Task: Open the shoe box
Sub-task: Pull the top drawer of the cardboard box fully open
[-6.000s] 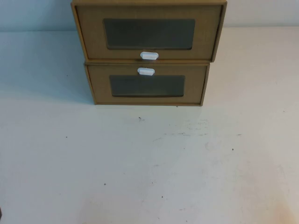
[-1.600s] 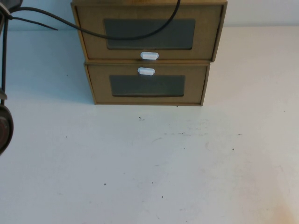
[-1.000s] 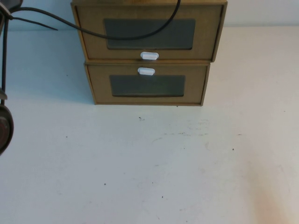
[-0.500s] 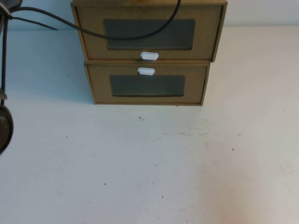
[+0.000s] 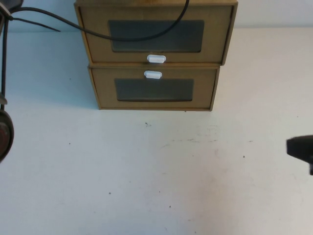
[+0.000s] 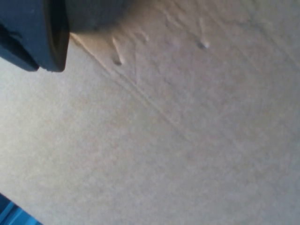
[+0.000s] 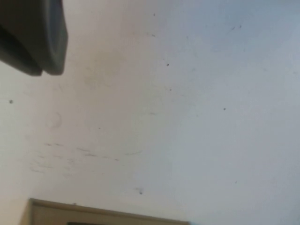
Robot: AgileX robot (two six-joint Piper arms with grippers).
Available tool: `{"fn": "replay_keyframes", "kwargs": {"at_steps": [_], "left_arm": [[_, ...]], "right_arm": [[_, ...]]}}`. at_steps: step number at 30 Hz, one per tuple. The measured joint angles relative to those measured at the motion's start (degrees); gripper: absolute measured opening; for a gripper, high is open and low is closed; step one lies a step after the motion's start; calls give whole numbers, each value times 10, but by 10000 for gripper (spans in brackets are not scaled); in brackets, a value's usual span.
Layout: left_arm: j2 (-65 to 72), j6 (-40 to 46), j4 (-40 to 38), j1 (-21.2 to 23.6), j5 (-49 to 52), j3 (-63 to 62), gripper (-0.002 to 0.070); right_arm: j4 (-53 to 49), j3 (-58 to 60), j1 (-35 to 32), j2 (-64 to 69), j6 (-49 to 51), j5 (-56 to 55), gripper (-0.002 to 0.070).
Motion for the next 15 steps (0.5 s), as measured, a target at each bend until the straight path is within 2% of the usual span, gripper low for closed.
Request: {"fn": "replay_keyframes", "kwargs": {"at_steps": [3,7,12,15], "left_arm": [[0,-1,0,0,1,0,-5],[0,-2,0,0,1,0,-5],[0,-3,0,0,1,0,-5],[0,-5,0,0,1,0,-5]], "right_arm": [[-46,-72,68,81,16,0,-15],[-186,-170,181,190,94,0,-15],[-437,-260,312,306,225,0,-15],[-595,-278,361,357,301,-23,-15]]}}
